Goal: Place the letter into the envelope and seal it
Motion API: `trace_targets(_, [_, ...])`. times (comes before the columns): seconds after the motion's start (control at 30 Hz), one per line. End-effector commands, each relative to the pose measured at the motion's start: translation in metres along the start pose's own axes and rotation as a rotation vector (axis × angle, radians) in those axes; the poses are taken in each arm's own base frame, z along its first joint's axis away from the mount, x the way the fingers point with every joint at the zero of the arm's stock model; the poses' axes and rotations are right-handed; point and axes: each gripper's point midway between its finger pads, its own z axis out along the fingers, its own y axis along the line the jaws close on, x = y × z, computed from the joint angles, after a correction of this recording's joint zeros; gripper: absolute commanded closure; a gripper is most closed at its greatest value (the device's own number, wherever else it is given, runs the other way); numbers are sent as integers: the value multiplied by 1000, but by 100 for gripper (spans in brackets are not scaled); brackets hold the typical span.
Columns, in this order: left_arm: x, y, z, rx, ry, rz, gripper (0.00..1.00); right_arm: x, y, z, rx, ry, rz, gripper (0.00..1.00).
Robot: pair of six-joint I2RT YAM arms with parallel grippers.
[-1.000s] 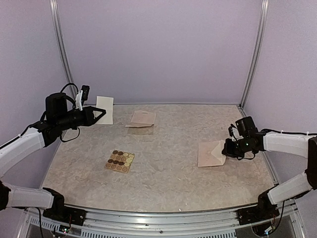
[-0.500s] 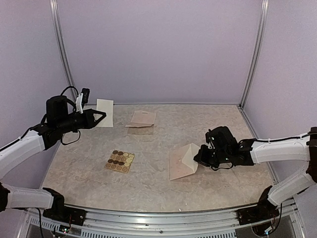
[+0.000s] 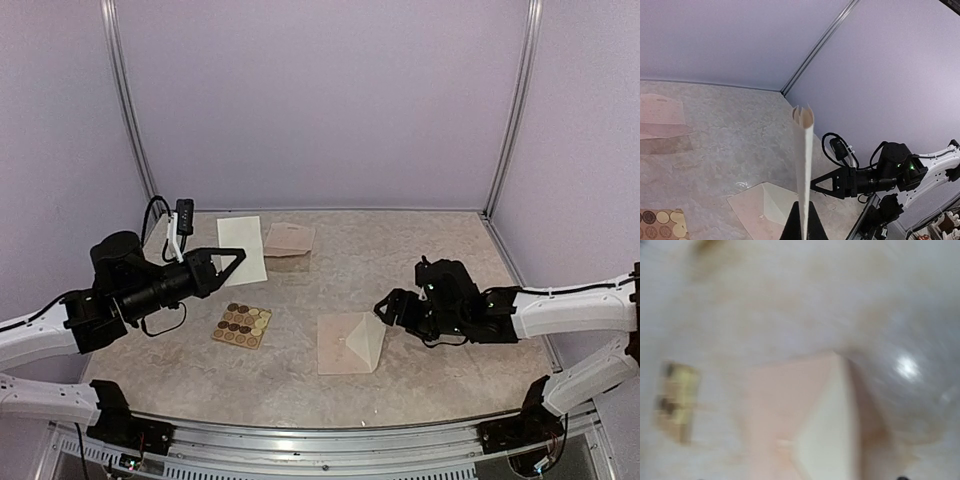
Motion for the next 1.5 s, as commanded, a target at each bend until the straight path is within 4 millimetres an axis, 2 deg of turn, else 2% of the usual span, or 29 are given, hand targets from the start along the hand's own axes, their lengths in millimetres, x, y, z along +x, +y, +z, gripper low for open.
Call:
trace_targets(0.0, [-18, -34, -9, 57, -172, -112, 100, -16, 33, -33, -133, -48, -185, 21])
trace_targets(0.07, [-12, -52, -9, 97, -167, -118, 100, -14, 61, -48, -252, -24, -288, 21])
trace_targets(0.2, [0, -91, -11, 204, -156, -137, 100, 1, 131, -99, -634, 15, -392, 21])
trace_targets(0.37, [13, -134, -14, 365, -113, -135, 100, 13, 189, -160, -995, 19, -449, 19])
trace_targets(0.57, [30, -168, -12, 415, -73, -62, 100, 32, 234, -185, -1145, 78, -536, 18])
trace_targets(0.67, [34, -174, -14, 433, -63, -58, 100, 46, 253, -196, -1225, 95, -588, 25])
trace_targets(0.87, [40, -183, -17, 461, -52, -56, 100, 50, 265, -204, -1294, 85, -572, 56])
trace_targets(1.17, [46, -184, -16, 462, -37, -54, 100, 45, 264, -196, -1239, 76, -545, 87])
trace_targets(1.23, [48, -184, -14, 458, -27, -49, 100, 43, 263, -195, -1226, 71, -534, 98])
trace_targets(1.33, [52, -180, -7, 412, -6, -41, 98, 38, 259, -189, -1173, 58, -509, 100])
trace_targets(1.37, [56, -175, -3, 380, 8, -36, 91, 35, 257, -185, -1138, 44, -502, 100])
trace_targets(1.47, [68, -148, 10, 242, 45, -47, 75, 22, 232, -157, -911, 20, -472, 100])
